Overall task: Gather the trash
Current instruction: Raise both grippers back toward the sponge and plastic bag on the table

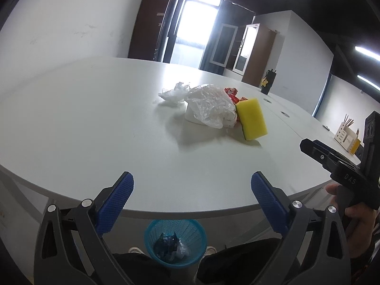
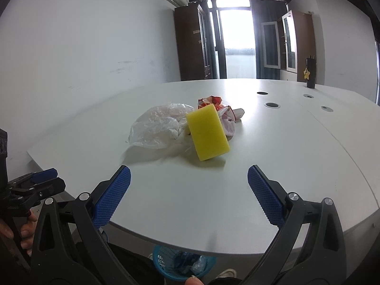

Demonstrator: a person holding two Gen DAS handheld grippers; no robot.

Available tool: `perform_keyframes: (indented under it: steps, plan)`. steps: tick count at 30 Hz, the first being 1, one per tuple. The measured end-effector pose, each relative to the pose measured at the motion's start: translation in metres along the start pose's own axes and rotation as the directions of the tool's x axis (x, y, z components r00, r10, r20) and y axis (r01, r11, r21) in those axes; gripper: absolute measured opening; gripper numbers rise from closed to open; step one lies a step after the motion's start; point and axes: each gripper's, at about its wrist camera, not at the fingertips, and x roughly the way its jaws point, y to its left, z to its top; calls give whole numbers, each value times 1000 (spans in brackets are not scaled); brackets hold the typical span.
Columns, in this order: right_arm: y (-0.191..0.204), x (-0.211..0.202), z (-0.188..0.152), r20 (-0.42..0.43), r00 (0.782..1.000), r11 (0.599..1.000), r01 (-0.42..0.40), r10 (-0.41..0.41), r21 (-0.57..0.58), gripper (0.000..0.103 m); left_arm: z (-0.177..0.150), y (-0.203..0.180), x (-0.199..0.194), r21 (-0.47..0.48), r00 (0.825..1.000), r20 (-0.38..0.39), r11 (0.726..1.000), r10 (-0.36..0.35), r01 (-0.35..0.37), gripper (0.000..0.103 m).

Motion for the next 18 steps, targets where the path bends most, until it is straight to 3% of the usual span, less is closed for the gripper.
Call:
perform_keyframes:
  steps: [10,15,18]
  plan:
    - [-5,40,10,-23,999,999,21,-22,-28,94,30,3,29,-10,1000,4,1000,-16,16,97]
    - [-9,67,22,-62,996,997,56,-60,-52,94,48,-1,51,32,1000,3,999,19,-19,97]
    - [-9,85,29,-111,991,995,62,-71,-80,94,59,3,68,11,1000,-29,1000,-5,5,97]
